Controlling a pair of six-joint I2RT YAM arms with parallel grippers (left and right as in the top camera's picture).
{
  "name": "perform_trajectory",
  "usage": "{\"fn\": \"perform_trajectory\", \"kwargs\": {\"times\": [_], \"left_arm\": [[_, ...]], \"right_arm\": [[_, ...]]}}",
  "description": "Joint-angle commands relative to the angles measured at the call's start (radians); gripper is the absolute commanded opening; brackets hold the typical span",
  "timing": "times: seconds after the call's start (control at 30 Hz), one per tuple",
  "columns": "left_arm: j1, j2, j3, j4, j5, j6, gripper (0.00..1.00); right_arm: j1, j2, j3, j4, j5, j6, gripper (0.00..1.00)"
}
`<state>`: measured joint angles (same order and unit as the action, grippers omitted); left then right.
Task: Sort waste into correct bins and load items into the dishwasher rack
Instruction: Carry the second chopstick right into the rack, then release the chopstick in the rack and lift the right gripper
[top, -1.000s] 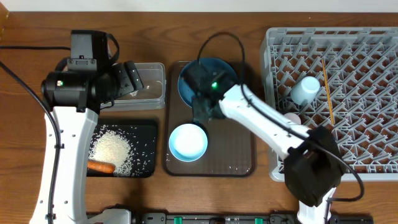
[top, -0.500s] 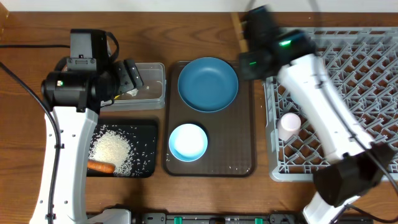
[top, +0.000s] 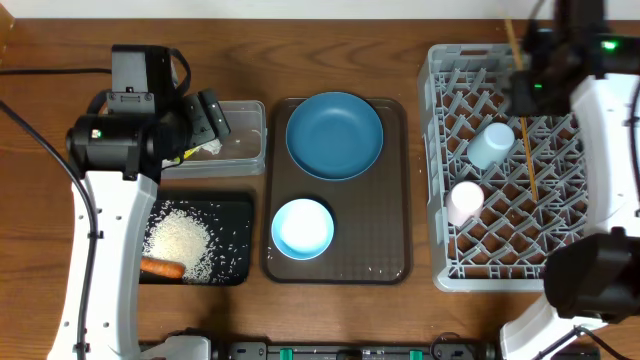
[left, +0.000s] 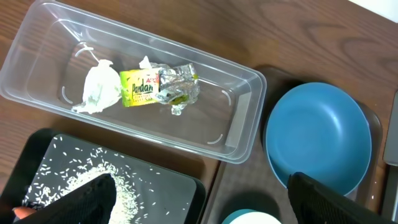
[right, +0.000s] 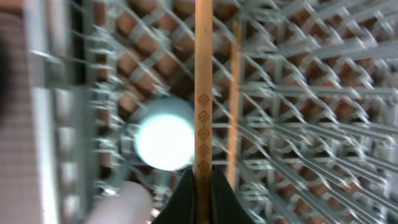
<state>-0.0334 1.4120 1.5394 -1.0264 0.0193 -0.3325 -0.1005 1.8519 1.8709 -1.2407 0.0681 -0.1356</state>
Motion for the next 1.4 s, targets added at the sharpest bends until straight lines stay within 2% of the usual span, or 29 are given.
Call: {"fn": "perform_trajectory", "kwargs": {"times": [0.0,0.23,0.57,0.6,0.67,0.7,0.8,1.0,1.17,1.27,1.37], "left_arm": [[0.003,0.002,0.014,0.006,-0.005,0.006,0.9],[0.003,0.002,0.014,0.011,-0.005,0.006,0.91],[0.003,0.002,0.014,0.007,-0.005,0.006,0.91],[0.003,0.002,0.014,0.006,-0.005,0.006,0.9],[0.003,0.002,0.014,0.006,-0.005,0.006,0.9],[0.003,0.002,0.014,0.006,-0.005,0.006,0.9],[0.003,0.002,0.014,0.006,-0.005,0.006,0.9],[0.003,0.002,0.014,0.007,-0.005,0.006,0.91],[0.003,0.002,0.014,0.006,-0.005,0.006,0.91],[0.003,0.002,0.014,0.006,-0.005,0.006,0.91],[0.005,0.002,0.014,0.006,-0.006,0.006,0.95]], "right_arm": [[-0.051,-0.017,-0.045,0.0,0.002,-0.106,0.01],[-0.114,-0.017,-0.178,0.045,0.002,-0.105,0.01],[-0.115,-0.017,-0.298,0.153,0.002,-0.105,0.01],[-0.116,-0.017,-0.303,0.154,0.002,-0.105,0.03],[-0.115,-0.017,-0.308,0.153,0.003,-0.105,0.22],[-0.116,-0.017,-0.308,0.154,0.003,-0.105,0.27],[-0.115,-0.017,-0.308,0.159,0.004,-0.105,0.33],[-0.115,-0.018,-0.298,0.169,0.002,-0.101,0.31],[-0.109,-0.018,-0.201,0.14,-0.029,0.032,0.26],[-0.094,-0.018,-0.118,0.104,-0.114,0.099,0.27],[-0.065,-0.018,-0.062,0.09,-0.274,0.098,0.27]]}}
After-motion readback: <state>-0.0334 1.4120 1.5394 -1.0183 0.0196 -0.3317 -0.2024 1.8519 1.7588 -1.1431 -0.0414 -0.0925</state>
